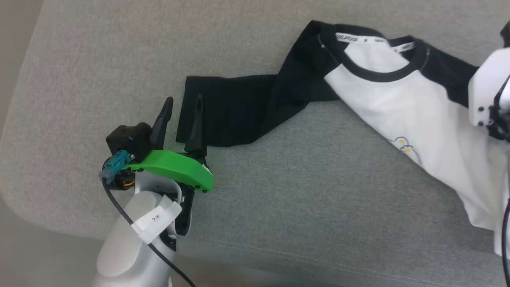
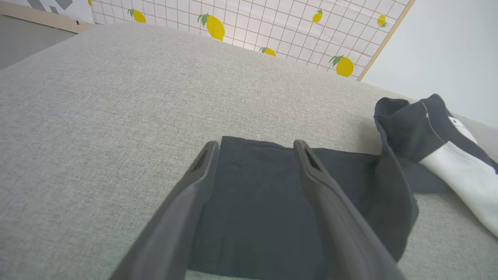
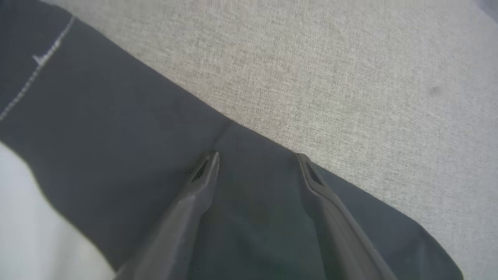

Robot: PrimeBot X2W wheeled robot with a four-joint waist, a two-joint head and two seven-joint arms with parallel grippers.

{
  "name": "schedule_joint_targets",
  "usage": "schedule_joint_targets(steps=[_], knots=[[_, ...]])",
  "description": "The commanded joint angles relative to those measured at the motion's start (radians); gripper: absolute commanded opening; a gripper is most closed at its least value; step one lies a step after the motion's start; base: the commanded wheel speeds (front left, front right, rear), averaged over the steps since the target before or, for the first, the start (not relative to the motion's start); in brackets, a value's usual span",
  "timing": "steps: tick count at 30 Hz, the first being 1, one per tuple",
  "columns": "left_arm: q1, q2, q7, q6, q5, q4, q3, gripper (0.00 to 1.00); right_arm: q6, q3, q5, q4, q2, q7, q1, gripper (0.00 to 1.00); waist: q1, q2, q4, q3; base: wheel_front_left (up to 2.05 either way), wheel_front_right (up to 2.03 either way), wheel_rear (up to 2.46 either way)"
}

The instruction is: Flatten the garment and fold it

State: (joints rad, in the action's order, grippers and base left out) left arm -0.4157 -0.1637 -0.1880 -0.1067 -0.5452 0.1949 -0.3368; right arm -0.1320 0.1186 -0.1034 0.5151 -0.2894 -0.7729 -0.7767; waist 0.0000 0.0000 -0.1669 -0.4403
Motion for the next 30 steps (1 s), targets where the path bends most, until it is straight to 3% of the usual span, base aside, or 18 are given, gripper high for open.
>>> schedule_joint_targets(steps=[1, 4, 5, 6, 7, 8, 13, 18, 23, 24, 25, 30], knots=[[-0.004, 0.002, -0.006, -0.006, 0.001, 0.0, -0.001, 1.0, 0.001, -0.008, -0.001, 0.03, 0.002, -0.007, 0.004, 1.0, 0.0, 0.0, -0.021, -0.029, 0.0, 0.0, 0.0], [-0.001, 0.002, -0.009, -0.006, -0.002, 0.005, -0.002, 1.0, 0.001, -0.002, 0.028, 0.059, 0.011, -0.027, 0.01, 1.0, 0.0, 0.0, -0.017, -0.032, 0.0, 0.0, 0.0], [0.0, 0.003, -0.009, -0.006, -0.004, 0.007, -0.001, 1.0, 0.001, 0.004, 0.036, 0.064, 0.014, -0.036, 0.011, 0.86, 0.0, 0.0, -0.016, -0.032, 0.0, 0.0, 0.0], [-0.001, 0.003, -0.009, -0.005, -0.006, 0.009, -0.001, 1.0, 0.001, 0.013, 0.046, 0.064, 0.017, -0.043, 0.01, 0.29, 0.0, 0.0, -0.014, -0.033, 0.0, 0.0, 0.0], [-0.001, 0.003, -0.009, -0.005, -0.008, 0.01, 0.0, 1.0, 0.001, 0.02, 0.052, 0.059, 0.017, -0.043, 0.008, 0.02, 0.0, 0.0, -0.012, -0.033, 0.0, 0.0, 0.0], [-0.003, 0.002, -0.01, -0.005, -0.009, 0.011, 0.0, 1.0, 0.001, 0.032, 0.058, 0.051, 0.012, -0.042, 0.004, 0.0, 0.0, 0.0, -0.011, -0.033, 0.0, 0.0, 0.0], [-0.009, 0.0, -0.012, -0.004, -0.012, 0.017, 0.0, 1.0, 0.001, 0.124, 0.085, -0.008, -0.035, -0.007, -0.015, 0.0, 0.0, 0.0, -0.005, -0.025, 0.0, 0.0, 0.0], [-0.003, -0.001, -0.012, -0.003, -0.015, 0.027, -0.005, 1.0, 0.001, 0.317, 0.046, -0.066, -0.105, 0.0, 0.023, 0.0, 0.0, 0.0, -0.004, 0.001, 0.0, 0.0, 0.0], [0.018, -0.013, -0.01, -0.007, -0.021, 0.029, -0.001, 1.0, 0.001, 0.437, -0.001, -0.152, -0.063, -0.02, 0.101, 0.0, 0.0, 0.0, 0.015, 0.03, 0.0, 0.0, 0.0], [0.022, -0.015, -0.008, -0.007, -0.021, 0.03, -0.002, 1.0, 0.001, 0.446, 0.002, -0.166, -0.048, -0.013, 0.111, 0.29, 0.0, 0.0, 0.018, 0.036, 0.0, 0.0, 0.0], [0.026, -0.017, -0.005, -0.007, -0.022, 0.031, -0.003, 1.0, 0.001, 0.455, 0.014, -0.183, -0.028, 0.002, 0.121, 1.0, 0.0, 0.0, 0.024, 0.046, 0.0, 0.0, 0.0], [0.033, -0.023, 0.018, -0.003, -0.026, 0.036, -0.017, 1.0, 0.001, 0.465, 0.105, -0.288, 0.047, 0.158, 0.161, 1.0, 0.0, 0.0, 0.045, 0.101, 0.0, 0.0, 0.0]])
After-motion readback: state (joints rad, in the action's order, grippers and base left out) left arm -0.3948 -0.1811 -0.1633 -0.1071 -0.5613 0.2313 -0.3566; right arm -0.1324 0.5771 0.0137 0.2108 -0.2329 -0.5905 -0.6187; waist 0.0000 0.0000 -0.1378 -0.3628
